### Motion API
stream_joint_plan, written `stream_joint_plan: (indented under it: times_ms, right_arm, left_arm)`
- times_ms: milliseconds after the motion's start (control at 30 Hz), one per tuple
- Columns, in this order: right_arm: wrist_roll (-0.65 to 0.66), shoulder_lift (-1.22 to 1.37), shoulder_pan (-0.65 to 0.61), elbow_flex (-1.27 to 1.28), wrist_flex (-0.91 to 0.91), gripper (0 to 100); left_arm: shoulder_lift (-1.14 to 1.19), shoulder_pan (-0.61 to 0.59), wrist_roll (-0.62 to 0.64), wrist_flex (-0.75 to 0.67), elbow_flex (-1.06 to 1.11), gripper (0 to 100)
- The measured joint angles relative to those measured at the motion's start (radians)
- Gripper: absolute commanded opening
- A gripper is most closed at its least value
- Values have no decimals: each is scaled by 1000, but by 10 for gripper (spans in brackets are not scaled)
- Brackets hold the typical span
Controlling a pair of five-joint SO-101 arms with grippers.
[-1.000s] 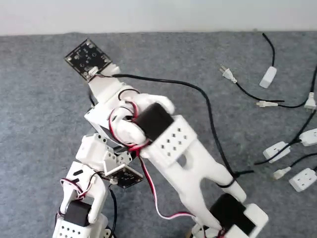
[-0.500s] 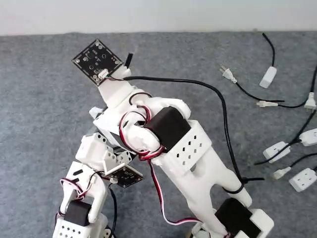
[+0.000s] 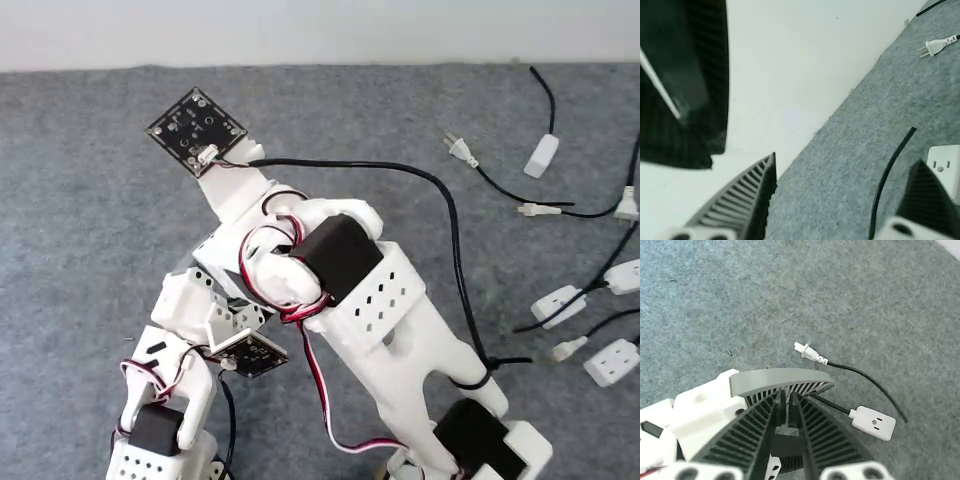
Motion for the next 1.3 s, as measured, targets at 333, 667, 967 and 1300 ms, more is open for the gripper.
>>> stream_joint_plan:
  times_ms: [333, 667, 967, 1300]
  right_arm:
    - [0, 0, 166, 0, -68, 7]
    - [0, 170, 262, 0, -117, 8]
    - [0, 450, 259, 0, -117, 9]
    - [103, 669, 87, 0, -150, 152]
  left_arm:
    - [0, -213, 28, 23, 0, 397]
    - [0, -423, 107, 83, 0, 397]
    - [0, -697, 394, 86, 0, 397]
    - [0, -832, 574, 183, -2, 397]
